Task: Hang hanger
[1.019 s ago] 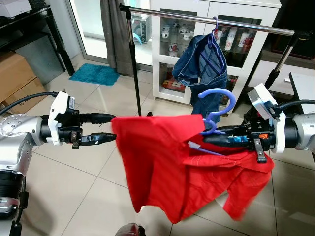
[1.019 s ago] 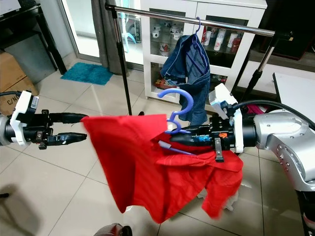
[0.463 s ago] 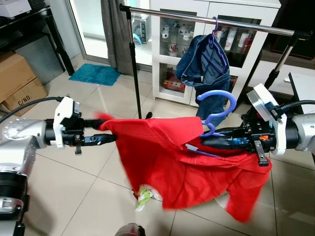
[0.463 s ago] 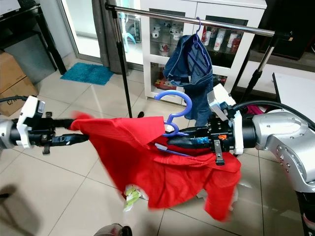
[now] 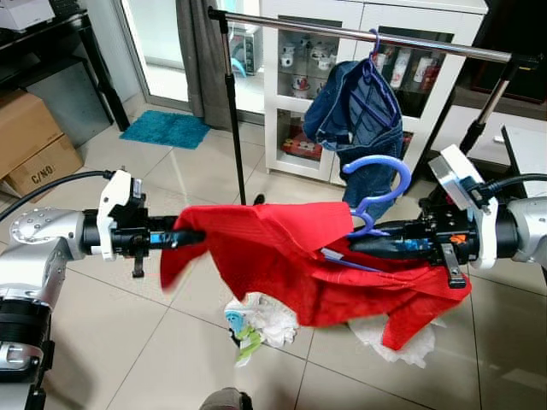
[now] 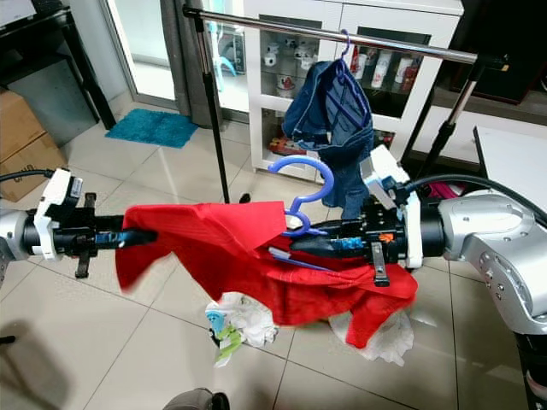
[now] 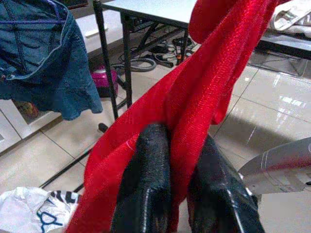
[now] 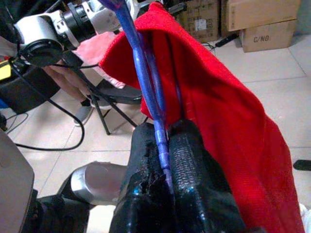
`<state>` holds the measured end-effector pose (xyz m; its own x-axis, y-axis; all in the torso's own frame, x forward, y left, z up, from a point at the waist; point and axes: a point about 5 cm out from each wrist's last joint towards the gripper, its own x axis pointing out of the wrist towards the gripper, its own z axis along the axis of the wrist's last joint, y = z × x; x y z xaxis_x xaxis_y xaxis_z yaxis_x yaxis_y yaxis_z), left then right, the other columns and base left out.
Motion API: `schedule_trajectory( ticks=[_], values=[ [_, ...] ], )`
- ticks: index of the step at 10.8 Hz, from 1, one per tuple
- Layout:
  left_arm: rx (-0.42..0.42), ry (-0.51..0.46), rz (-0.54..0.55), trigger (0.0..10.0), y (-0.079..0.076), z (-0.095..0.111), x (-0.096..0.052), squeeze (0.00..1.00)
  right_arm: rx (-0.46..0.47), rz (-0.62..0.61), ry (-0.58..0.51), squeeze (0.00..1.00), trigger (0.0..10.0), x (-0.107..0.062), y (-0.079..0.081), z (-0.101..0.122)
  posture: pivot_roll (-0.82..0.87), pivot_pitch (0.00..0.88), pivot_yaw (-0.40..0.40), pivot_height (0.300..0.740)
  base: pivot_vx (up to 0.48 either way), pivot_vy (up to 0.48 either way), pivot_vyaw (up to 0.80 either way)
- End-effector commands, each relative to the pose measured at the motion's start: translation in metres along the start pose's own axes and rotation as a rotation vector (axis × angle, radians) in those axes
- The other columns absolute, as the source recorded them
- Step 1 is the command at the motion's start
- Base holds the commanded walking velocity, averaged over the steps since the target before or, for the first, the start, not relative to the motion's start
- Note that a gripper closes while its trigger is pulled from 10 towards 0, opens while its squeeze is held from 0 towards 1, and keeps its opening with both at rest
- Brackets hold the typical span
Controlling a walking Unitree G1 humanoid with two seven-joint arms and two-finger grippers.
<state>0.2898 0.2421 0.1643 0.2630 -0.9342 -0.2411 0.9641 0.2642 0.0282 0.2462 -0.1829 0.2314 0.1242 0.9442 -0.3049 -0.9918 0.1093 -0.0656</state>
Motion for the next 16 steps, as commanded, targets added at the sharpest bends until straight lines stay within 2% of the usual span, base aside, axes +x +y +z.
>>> schedule_trajectory(
  ticks=[1, 3, 7, 10, 11, 12, 14, 15, 16],
  values=[
    [0.005, -0.01, -0.003, 0.0, 0.0, 0.003, -0.003, 0.0, -0.038, 0.003, -0.021, 0.0, 10.0, -0.001, 0.002, 0.008, -0.05, 0.011, 0.055, 0.74, 0.0, 0.0, 0.0],
    [-0.002, -0.013, 0.011, 0.0, 0.001, 0.003, -0.003, 0.0, -0.038, 0.001, -0.022, 0.0, 10.0, 0.0, 0.001, 0.007, -0.05, 0.008, 0.054, 0.74, 0.0, 0.0, 0.0],
    [0.003, -0.051, 0.132, 0.0, 0.009, 0.005, -0.011, 0.0, -0.035, -0.005, -0.026, 0.0, 10.0, 0.0, 0.0, 0.007, -0.04, 0.014, 0.052, 0.74, 0.0, 0.0, 0.0],
    [-0.033, -0.131, 0.288, 0.0, 0.013, 0.006, -0.039, 0.0, -0.018, -0.045, -0.017, 0.0, 10.0, -0.002, -0.003, 0.003, -0.04, 0.015, 0.055, 0.74, 0.0, 0.0, 0.0],
    [-0.047, -0.167, 0.366, 0.0, 0.014, 0.007, -0.053, 0.0, -0.015, -0.058, -0.015, 0.0, 10.0, -0.003, -0.005, 0.002, -0.04, 0.016, 0.053, 0.74, 0.0, 0.0, 0.0],
    [-0.071, -0.217, 0.487, 0.0, 0.017, 0.006, -0.075, 0.0, -0.012, -0.069, -0.018, 0.0, 10.0, -0.003, -0.007, 0.002, -0.03, 0.017, 0.05, 0.74, 0.0, 0.0, 0.0],
    [-0.097, -0.29, 0.616, 0.0, 0.018, 0.001, -0.091, 0.0, -0.007, -0.085, -0.017, 0.0, 10.0, -0.005, -0.01, 0.001, -0.03, 0.016, 0.045, 0.74, 0.0, 0.0, 0.0],
    [-0.106, -0.313, 0.649, 0.0, 0.018, 0.0, -0.094, 0.0, -0.005, -0.09, -0.018, 0.0, 10.0, -0.006, -0.011, 0.0, -0.04, 0.015, 0.042, 0.74, 0.0, 0.0, 0.0],
    [-0.096, -0.289, 0.633, 0.0, 0.016, -0.004, -0.088, 0.0, -0.003, -0.091, -0.019, 0.0, 10.0, -0.006, -0.011, 0.0, -0.04, 0.014, 0.039, 0.74, 0.0, 0.0, 0.0]
  ],
)
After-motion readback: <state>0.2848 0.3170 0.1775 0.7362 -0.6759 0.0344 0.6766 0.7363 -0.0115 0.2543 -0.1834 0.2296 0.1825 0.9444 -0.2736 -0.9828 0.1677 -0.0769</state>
